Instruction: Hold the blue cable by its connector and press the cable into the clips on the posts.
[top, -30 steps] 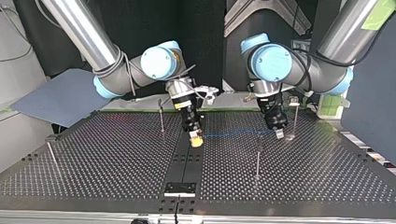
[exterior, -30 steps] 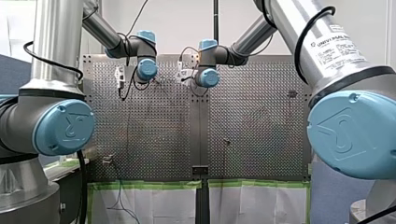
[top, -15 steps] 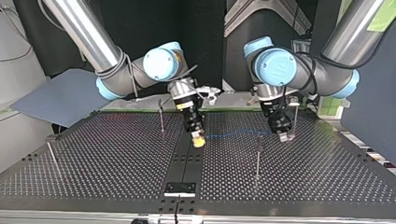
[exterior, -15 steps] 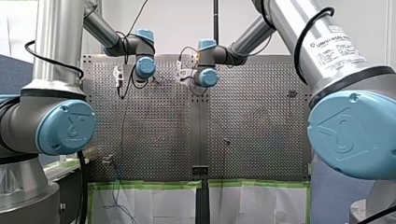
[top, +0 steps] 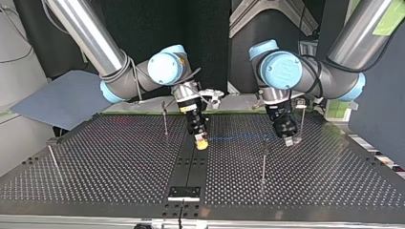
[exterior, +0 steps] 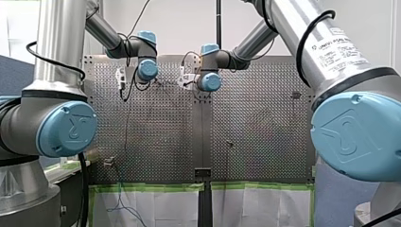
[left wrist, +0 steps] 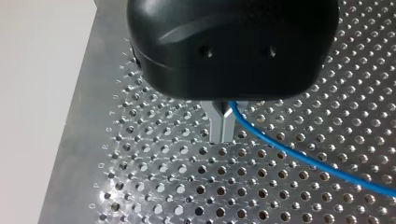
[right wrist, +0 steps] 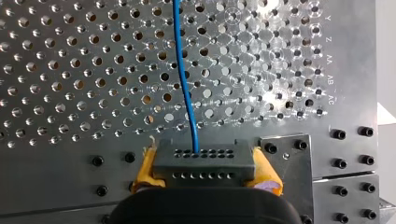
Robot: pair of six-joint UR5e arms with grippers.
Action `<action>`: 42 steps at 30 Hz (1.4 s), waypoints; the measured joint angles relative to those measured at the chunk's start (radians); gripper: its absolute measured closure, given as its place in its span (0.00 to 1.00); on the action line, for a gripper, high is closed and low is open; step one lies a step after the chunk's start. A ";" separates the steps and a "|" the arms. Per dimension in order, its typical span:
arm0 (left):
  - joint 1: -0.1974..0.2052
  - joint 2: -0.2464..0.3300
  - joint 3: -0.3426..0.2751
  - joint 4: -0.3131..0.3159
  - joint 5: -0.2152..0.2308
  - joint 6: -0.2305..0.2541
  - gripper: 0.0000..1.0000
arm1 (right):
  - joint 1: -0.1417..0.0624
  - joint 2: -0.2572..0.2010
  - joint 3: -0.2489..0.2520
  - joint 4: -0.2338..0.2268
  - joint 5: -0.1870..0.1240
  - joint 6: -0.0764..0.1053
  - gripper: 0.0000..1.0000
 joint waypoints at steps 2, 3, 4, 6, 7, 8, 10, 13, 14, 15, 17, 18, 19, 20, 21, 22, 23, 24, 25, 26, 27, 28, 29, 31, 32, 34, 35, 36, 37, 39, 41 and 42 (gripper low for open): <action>0.001 -0.007 0.000 0.003 -0.001 -0.003 1.00 | -0.001 0.001 0.000 0.000 0.000 0.000 1.00; 0.003 -0.015 0.000 0.005 -0.001 -0.004 1.00 | -0.001 0.001 0.000 0.000 0.000 0.000 1.00; 0.005 -0.021 0.000 0.005 0.000 -0.005 1.00 | -0.002 0.001 0.000 0.000 0.000 0.000 1.00; 0.009 -0.034 0.000 0.007 0.003 -0.007 1.00 | -0.003 0.002 0.000 0.000 0.001 0.000 1.00; 0.012 -0.038 0.000 0.008 0.004 -0.007 1.00 | -0.003 0.002 0.000 0.000 0.001 0.000 1.00; 0.014 -0.041 0.000 0.010 0.006 -0.007 1.00 | -0.003 0.002 0.000 0.000 0.001 0.000 1.00; 0.018 -0.044 0.000 0.018 0.011 -0.007 1.00 | -0.004 0.003 0.000 0.000 0.001 0.000 1.00; 0.024 -0.046 0.000 0.026 0.023 -0.008 1.00 | -0.006 0.004 0.000 0.000 0.001 0.000 1.00; 0.026 -0.046 0.000 0.027 0.027 -0.008 1.00 | -0.007 0.005 0.000 0.000 0.001 0.000 1.00; 0.029 -0.047 0.000 0.029 0.033 -0.009 1.00 | -0.007 0.005 0.000 -0.001 0.001 0.000 1.00; 0.034 -0.047 0.000 0.030 0.042 -0.010 1.00 | -0.008 0.005 0.000 -0.001 0.000 0.000 1.00; 0.037 -0.047 0.000 0.030 0.047 -0.011 1.00 | -0.009 0.005 0.000 -0.001 0.000 0.000 1.00; 0.039 -0.047 0.000 0.030 0.051 -0.012 1.00 | -0.010 0.006 0.000 -0.001 -0.001 0.000 1.00; 0.041 -0.047 0.000 0.031 0.054 -0.013 1.00 | -0.010 0.006 0.000 -0.002 -0.001 0.000 1.00; 0.044 -0.047 0.000 0.032 0.060 -0.015 1.00 | -0.011 0.006 0.000 -0.002 -0.001 0.000 1.00; 0.045 -0.047 0.000 0.034 0.064 -0.017 1.00 | -0.013 0.007 0.000 -0.003 -0.001 0.000 1.00; 0.047 -0.047 0.000 0.035 0.069 -0.020 1.00 | -0.013 0.007 0.000 -0.003 -0.002 0.000 1.00; 0.049 -0.047 0.000 0.037 0.075 -0.023 1.00 | -0.014 0.007 0.000 -0.004 -0.003 0.000 1.00; 0.051 -0.047 0.000 0.038 0.081 -0.025 1.00 | -0.014 0.007 -0.001 -0.004 -0.004 0.000 1.00; 0.053 -0.047 0.001 0.038 0.086 -0.027 1.00 | -0.014 0.007 -0.001 -0.005 -0.006 0.000 1.00; 0.055 -0.047 0.004 0.038 0.092 -0.029 1.00 | -0.015 0.007 -0.001 -0.005 -0.007 0.000 1.00; 0.056 -0.047 0.007 0.037 0.096 -0.031 1.00 | -0.016 0.008 -0.002 -0.006 -0.008 0.000 1.00; 0.058 -0.047 0.011 0.037 0.099 -0.033 1.00 | -0.016 0.008 -0.002 -0.006 -0.008 0.000 1.00; 0.061 -0.046 0.020 0.036 0.101 -0.042 1.00 | -0.018 0.009 -0.003 -0.007 -0.008 0.000 1.00; 0.063 -0.046 0.023 0.036 0.102 -0.047 1.00 | -0.019 0.009 -0.003 -0.007 -0.009 0.000 1.00; 0.070 -0.047 0.026 0.036 0.104 -0.057 1.00 | -0.023 0.009 -0.004 -0.007 -0.009 0.000 1.00; 0.073 -0.047 0.027 0.036 0.105 -0.059 1.00 | -0.025 0.009 -0.005 -0.008 -0.009 0.000 1.00; 0.076 -0.047 0.028 0.036 0.106 -0.062 1.00 | -0.027 0.010 -0.007 -0.008 -0.009 0.000 1.00; 0.079 -0.047 0.029 0.036 0.108 -0.063 1.00 | -0.029 0.010 -0.009 -0.008 -0.009 0.000 1.00; 0.085 -0.047 0.030 0.036 0.113 -0.066 1.00 | -0.033 0.010 -0.012 -0.007 -0.010 0.001 1.00; 0.089 -0.049 0.031 0.036 0.117 -0.067 1.00 | -0.037 0.010 -0.016 -0.007 -0.010 0.002 1.00; 0.092 -0.054 0.035 0.034 0.122 -0.068 1.00 | -0.039 0.011 -0.018 -0.007 -0.010 0.002 1.00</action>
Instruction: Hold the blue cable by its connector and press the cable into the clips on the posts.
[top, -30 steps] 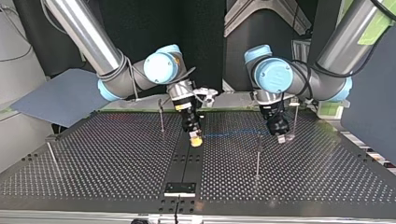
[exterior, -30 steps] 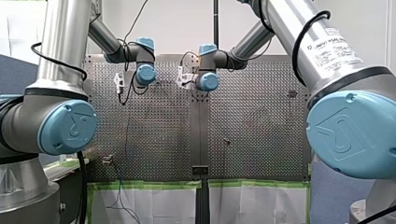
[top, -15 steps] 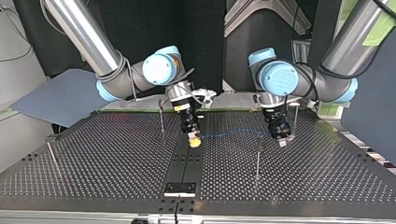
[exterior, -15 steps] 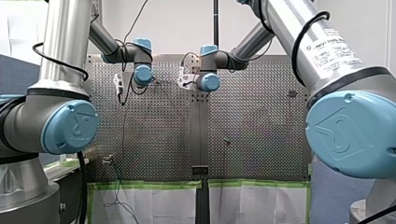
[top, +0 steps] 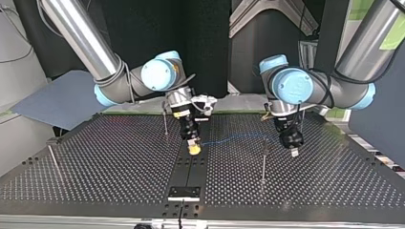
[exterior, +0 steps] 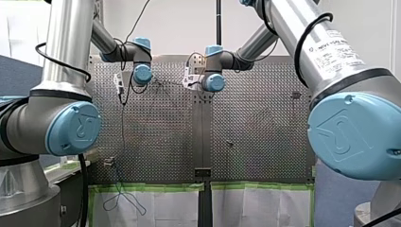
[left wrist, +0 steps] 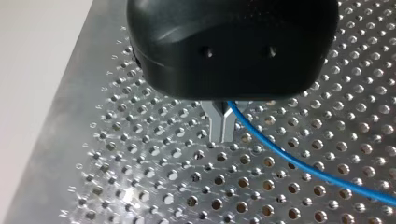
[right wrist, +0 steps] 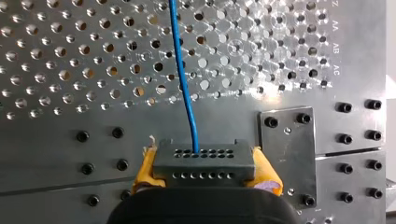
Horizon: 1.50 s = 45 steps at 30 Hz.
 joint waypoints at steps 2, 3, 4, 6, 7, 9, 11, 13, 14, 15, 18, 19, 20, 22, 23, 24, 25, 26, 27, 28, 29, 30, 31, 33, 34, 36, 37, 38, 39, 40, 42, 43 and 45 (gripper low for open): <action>0.004 -0.012 0.008 -0.005 0.012 -0.004 1.00 | -0.004 0.001 -0.005 0.001 0.000 0.000 1.00; 0.006 -0.022 0.015 -0.008 0.023 -0.009 1.00 | -0.006 0.001 -0.006 0.001 0.000 0.001 1.00; 0.008 -0.028 0.020 -0.011 0.030 -0.013 1.00 | -0.009 0.001 -0.008 0.001 -0.001 0.001 1.00; 0.013 -0.041 0.034 -0.020 0.048 -0.025 1.00 | -0.012 0.001 -0.011 0.002 -0.001 0.001 1.00; 0.015 -0.046 0.041 -0.026 0.057 -0.030 1.00 | -0.015 0.002 -0.012 0.002 -0.001 0.001 1.00; 0.022 -0.062 0.061 -0.043 0.077 -0.040 1.00 | -0.019 0.002 -0.015 0.002 0.000 0.001 1.00; 0.029 -0.076 0.078 -0.061 0.096 -0.044 1.00 | -0.024 0.003 -0.021 0.002 0.001 0.002 1.00; 0.040 -0.089 0.100 -0.078 0.116 -0.044 1.00 | -0.029 0.007 -0.030 0.003 0.004 0.003 1.00; 0.046 -0.093 0.108 -0.083 0.122 -0.043 1.00 | -0.031 0.009 -0.034 0.004 0.005 0.003 1.00; 0.055 -0.097 0.116 -0.087 0.128 -0.040 1.00 | -0.033 0.012 -0.037 0.004 0.007 0.003 1.00; 0.072 -0.102 0.127 -0.092 0.140 -0.034 1.00 | -0.036 0.016 -0.043 0.005 0.009 0.004 1.00; 0.074 -0.102 0.129 -0.092 0.143 -0.033 1.00 | -0.037 0.019 -0.045 0.006 0.010 0.004 1.00; 0.077 -0.103 0.129 -0.092 0.145 -0.032 1.00 | -0.040 0.022 -0.049 0.008 0.013 0.004 1.00; 0.081 -0.103 0.131 -0.092 0.148 -0.030 1.00 | -0.046 0.035 -0.061 0.014 0.019 0.004 1.00; 0.082 -0.103 0.131 -0.092 0.148 -0.030 1.00 | -0.047 0.041 -0.066 0.016 0.021 0.004 1.00; 0.083 -0.103 0.131 -0.092 0.148 -0.030 1.00 | -0.049 0.047 -0.069 0.017 0.022 0.004 1.00; 0.084 -0.103 0.131 -0.093 0.148 -0.029 1.00 | -0.050 0.056 -0.072 0.020 0.023 0.004 1.00; 0.084 -0.103 0.131 -0.094 0.148 -0.029 1.00 | -0.051 0.061 -0.074 0.021 0.024 0.004 1.00; 0.084 -0.103 0.131 -0.096 0.148 -0.029 1.00 | -0.051 0.064 -0.075 0.022 0.024 0.004 1.00; 0.085 -0.102 0.131 -0.099 0.147 -0.029 1.00 | -0.051 0.068 -0.076 0.023 0.025 0.004 1.00; 0.085 -0.102 0.131 -0.102 0.146 -0.030 1.00 | -0.051 0.069 -0.077 0.024 0.025 0.004 1.00; 0.086 -0.102 0.131 -0.108 0.143 -0.034 1.00 | -0.051 0.070 -0.077 0.024 0.025 0.003 1.00; 0.086 -0.102 0.131 -0.114 0.139 -0.037 1.00 | -0.051 0.071 -0.077 0.024 0.025 0.003 1.00; 0.087 -0.102 0.131 -0.125 0.130 -0.040 1.00 | -0.051 0.072 -0.077 0.025 0.025 0.003 1.00; 0.088 -0.102 0.131 -0.129 0.128 -0.038 1.00 | -0.052 0.072 -0.077 0.025 0.025 0.003 1.00; 0.088 -0.102 0.131 -0.136 0.133 -0.026 1.00 | -0.052 0.072 -0.077 0.026 0.024 0.003 1.00; 0.088 -0.102 0.131 -0.141 0.138 -0.020 1.00 | -0.052 0.072 -0.077 0.027 0.024 0.003 1.00; 0.088 -0.102 0.131 -0.146 0.144 -0.012 1.00 | -0.052 0.072 -0.077 0.029 0.024 0.003 1.00; 0.088 -0.102 0.131 -0.152 0.154 -0.002 1.00 | -0.051 0.072 -0.077 0.030 0.024 0.002 1.00; 0.088 -0.102 0.131 -0.155 0.162 0.007 1.00 | -0.051 0.072 -0.077 0.032 0.024 0.002 1.00; 0.088 -0.102 0.131 -0.157 0.182 0.029 1.00 | -0.051 0.072 -0.077 0.034 0.023 0.002 1.00; 0.088 -0.102 0.131 -0.158 0.188 0.038 1.00 | -0.051 0.072 -0.077 0.035 0.023 0.001 1.00; 0.085 -0.102 0.131 -0.161 0.192 0.058 0.88 | -0.050 0.072 -0.077 0.036 0.023 0.001 1.00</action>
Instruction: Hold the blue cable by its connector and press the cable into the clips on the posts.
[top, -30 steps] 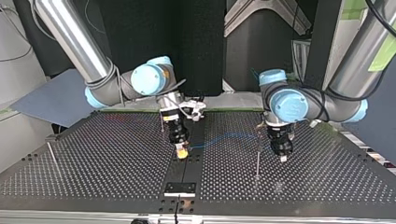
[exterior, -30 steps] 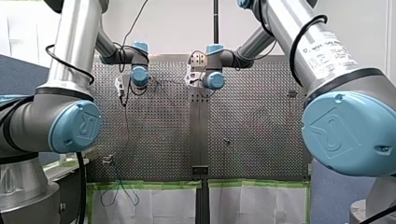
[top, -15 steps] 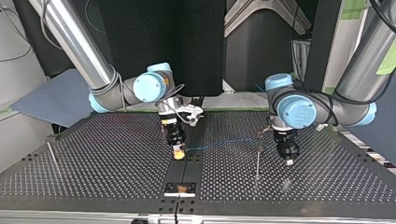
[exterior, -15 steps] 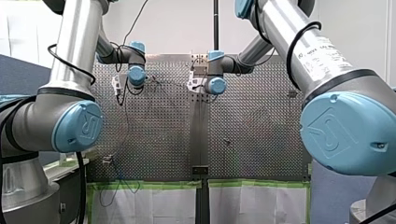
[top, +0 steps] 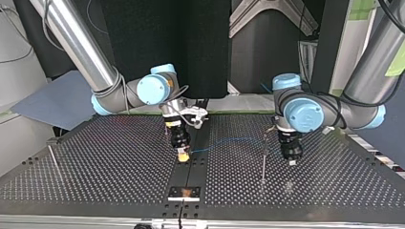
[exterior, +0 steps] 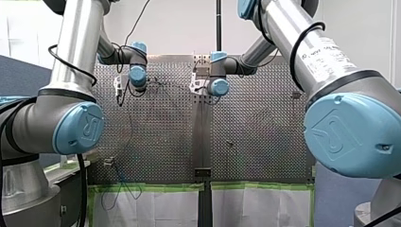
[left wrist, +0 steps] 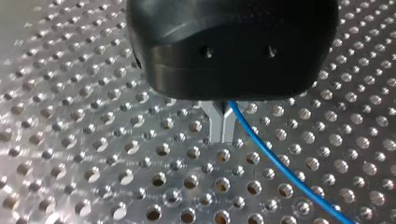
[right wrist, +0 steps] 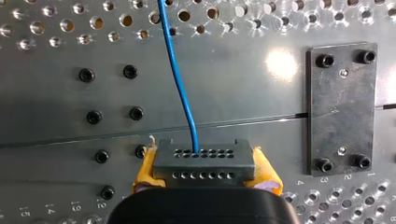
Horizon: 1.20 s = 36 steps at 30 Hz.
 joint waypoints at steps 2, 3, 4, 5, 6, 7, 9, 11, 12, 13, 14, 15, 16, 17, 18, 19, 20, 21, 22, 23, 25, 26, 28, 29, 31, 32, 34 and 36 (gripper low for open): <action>-0.003 0.000 0.000 -0.007 -0.004 0.012 0.65 | 0.000 0.000 0.000 0.001 0.000 0.001 1.00; -0.005 0.000 0.000 -0.014 -0.008 0.017 0.65 | 0.000 0.000 0.000 0.002 -0.001 0.001 1.00; -0.006 0.000 0.000 -0.021 -0.011 0.019 0.59 | 0.000 0.000 0.000 0.003 -0.001 0.002 1.00; -0.007 0.001 0.000 -0.028 -0.013 0.021 0.55 | 0.000 0.000 0.000 0.003 -0.001 0.002 1.00; -0.008 0.001 0.000 -0.038 -0.014 0.021 0.55 | 0.000 0.000 0.000 0.003 -0.001 0.002 1.00; -0.009 0.001 0.000 -0.046 -0.015 0.021 0.45 | -0.001 0.000 0.000 0.004 -0.001 0.002 1.00; -0.010 0.003 0.000 -0.064 -0.014 0.019 0.36 | -0.001 0.000 0.000 0.004 -0.001 0.003 1.00; -0.010 0.007 0.000 -0.078 -0.015 0.017 0.00 | -0.001 0.000 0.000 0.005 -0.001 0.003 1.00; -0.011 0.010 0.000 -0.088 -0.016 0.013 0.00 | -0.001 0.000 0.000 0.005 -0.001 0.003 1.00; -0.011 0.013 0.000 -0.096 -0.015 0.007 0.00 | -0.001 0.000 0.000 0.005 -0.001 0.003 1.00; -0.011 0.015 0.000 -0.104 -0.015 0.001 0.00 | 0.000 0.000 0.000 0.005 -0.001 0.003 1.00; -0.010 0.017 0.000 -0.115 -0.015 -0.008 0.00 | 0.000 0.000 0.000 0.005 -0.001 0.003 1.00; -0.010 0.019 0.000 -0.123 -0.015 -0.015 0.00 | 0.001 0.000 0.000 0.006 -0.001 0.003 1.00; -0.011 0.020 0.000 -0.130 -0.013 -0.021 0.00 | 0.002 0.000 0.000 0.006 -0.001 0.003 1.00; -0.011 0.022 0.000 -0.138 -0.009 -0.030 0.00 | 0.002 0.001 0.000 0.006 -0.001 0.003 1.00; -0.011 0.024 0.000 -0.145 -0.005 -0.036 0.00 | 0.003 0.000 0.000 0.006 -0.002 0.003 1.00; -0.011 0.027 0.000 -0.152 0.000 -0.043 0.00 | 0.003 0.000 0.000 0.006 -0.002 0.003 1.00; -0.012 0.032 0.000 -0.161 0.008 -0.052 0.00 | 0.003 0.000 0.000 0.007 -0.002 0.003 1.00; -0.012 0.037 -0.001 -0.168 0.014 -0.059 0.00 | 0.003 0.001 0.000 0.007 -0.002 0.003 1.00; -0.013 0.043 -0.001 -0.176 0.021 -0.066 0.00 | 0.003 0.001 0.000 0.008 -0.002 0.003 1.00; -0.013 0.059 -0.003 -0.193 0.036 -0.084 0.00 | 0.003 0.001 0.000 0.008 -0.002 0.003 1.00; -0.013 0.066 -0.006 -0.201 0.042 -0.091 0.00 | 0.003 0.001 0.000 0.009 -0.002 0.003 1.00; -0.012 0.082 -0.018 -0.221 0.053 -0.111 0.00 | 0.003 0.001 0.000 0.009 -0.002 0.003 1.00; -0.012 0.086 -0.023 -0.229 0.058 -0.120 0.00 | 0.003 0.001 0.000 0.009 -0.002 0.003 1.00; -0.013 0.093 -0.036 -0.248 0.071 -0.136 0.00 | 0.002 0.001 0.000 0.009 -0.002 0.003 1.00; -0.013 0.094 -0.041 -0.255 0.078 -0.141 0.00 | 0.001 0.001 0.000 0.009 -0.002 0.003 1.00; -0.014 0.100 -0.055 -0.271 0.092 -0.147 0.00 | 0.001 0.001 0.000 0.010 -0.002 0.003 1.00; -0.014 0.111 -0.071 -0.289 0.107 -0.149 0.00 | 0.000 0.001 0.000 0.011 -0.002 0.003 1.00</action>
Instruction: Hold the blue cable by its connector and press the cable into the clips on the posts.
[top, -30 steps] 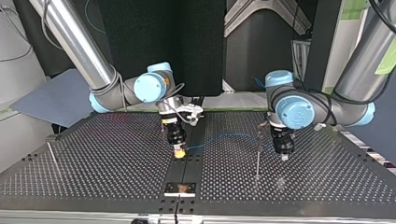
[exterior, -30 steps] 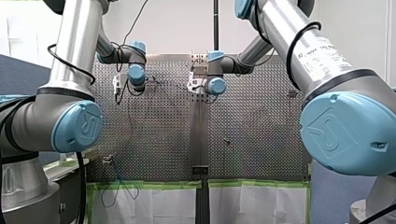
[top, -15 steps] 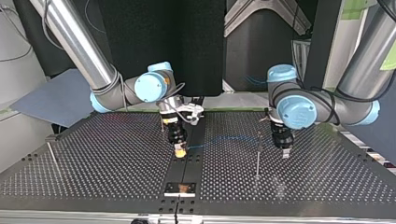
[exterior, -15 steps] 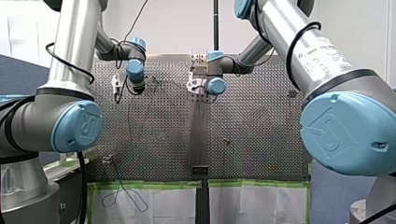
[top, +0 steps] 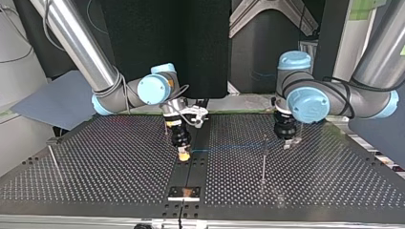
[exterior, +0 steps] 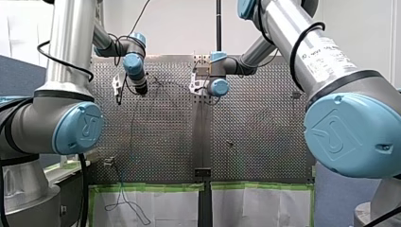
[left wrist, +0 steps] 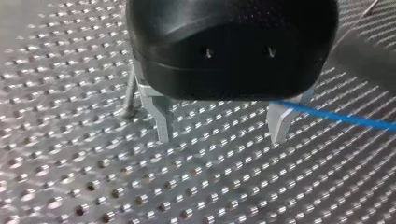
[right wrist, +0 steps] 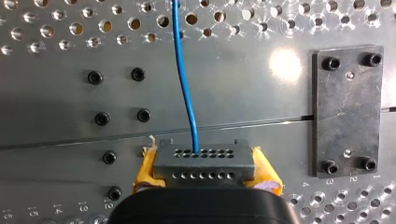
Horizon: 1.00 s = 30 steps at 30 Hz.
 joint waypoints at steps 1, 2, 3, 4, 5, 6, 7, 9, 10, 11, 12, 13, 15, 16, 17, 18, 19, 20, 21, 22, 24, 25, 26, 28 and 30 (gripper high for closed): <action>0.000 0.006 -0.007 -0.006 0.005 -0.001 0.00 | -0.001 0.000 0.000 0.000 0.000 0.000 1.00; 0.000 0.013 -0.014 -0.011 0.009 -0.001 0.00 | -0.001 0.000 0.000 0.000 0.000 0.000 1.00; 0.000 0.023 -0.022 -0.015 0.013 -0.002 0.00 | -0.001 0.000 0.000 0.000 0.000 0.000 1.00; 0.000 0.031 -0.029 -0.018 0.015 -0.003 0.00 | -0.001 0.000 0.000 -0.001 0.000 0.002 1.00; 0.000 0.040 -0.036 -0.020 0.017 -0.004 0.00 | -0.002 0.000 0.000 -0.002 0.000 0.003 1.00; -0.001 0.051 -0.043 -0.023 0.019 -0.005 0.00 | -0.002 0.000 0.000 -0.002 -0.001 0.004 1.00; -0.002 0.060 -0.048 -0.024 0.021 -0.006 0.00 | -0.002 0.000 0.000 -0.003 -0.002 0.005 1.00; -0.004 0.082 -0.057 -0.029 0.031 -0.007 0.00 | -0.003 0.000 0.000 -0.003 -0.003 0.006 1.00; -0.006 0.091 -0.060 -0.031 0.036 -0.007 0.00 | -0.003 0.000 0.000 -0.003 -0.004 0.006 1.00; -0.007 0.100 -0.063 -0.033 0.041 -0.007 0.00 | -0.002 0.000 0.000 -0.003 -0.005 0.006 1.00; -0.009 0.112 -0.066 -0.036 0.048 -0.008 0.00 | -0.001 0.000 0.000 -0.003 -0.005 0.006 1.00; -0.011 0.120 -0.067 -0.038 0.051 -0.009 0.00 | -0.001 0.000 0.000 -0.002 -0.005 0.006 1.00; -0.017 0.141 -0.069 -0.041 0.059 -0.008 0.00 | 0.001 0.000 0.000 -0.002 -0.006 0.006 1.00; -0.020 0.150 -0.070 -0.042 0.061 -0.007 0.00 | 0.002 0.000 0.000 -0.002 -0.006 0.006 1.00; -0.023 0.158 -0.070 -0.042 0.064 -0.006 0.00 | 0.002 0.000 0.000 -0.002 -0.006 0.006 1.00; -0.027 0.166 -0.070 -0.043 0.066 -0.004 0.00 | 0.003 0.000 0.000 -0.001 -0.006 0.006 1.00; -0.031 0.170 -0.070 -0.044 0.067 -0.002 0.00 | 0.003 0.000 0.000 -0.001 -0.006 0.006 1.00; -0.034 0.175 -0.070 -0.045 0.068 -0.001 0.00 | 0.003 0.000 0.000 0.000 -0.006 0.006 1.00; -0.040 0.180 -0.070 -0.046 0.068 0.001 0.00 | 0.004 0.000 0.000 0.000 -0.006 0.006 1.00; -0.043 0.184 -0.070 -0.047 0.068 0.002 0.00 | 0.004 0.000 0.000 0.000 -0.006 0.007 1.00; -0.052 0.190 -0.070 -0.048 0.067 0.006 0.00 | 0.005 0.000 0.000 0.000 -0.006 0.007 1.00; -0.056 0.191 -0.070 -0.048 0.067 0.008 0.00 | 0.006 0.000 0.000 0.000 -0.006 0.007 1.00; -0.060 0.192 -0.070 -0.048 0.066 0.010 0.00 | 0.006 0.000 0.000 0.000 -0.006 0.007 1.00; -0.070 0.193 -0.070 -0.048 0.065 0.012 0.00 | 0.006 0.000 0.000 0.000 -0.006 0.008 1.00; -0.079 0.193 -0.070 -0.048 0.064 0.013 0.00 | 0.006 0.000 0.000 0.000 -0.006 0.008 1.00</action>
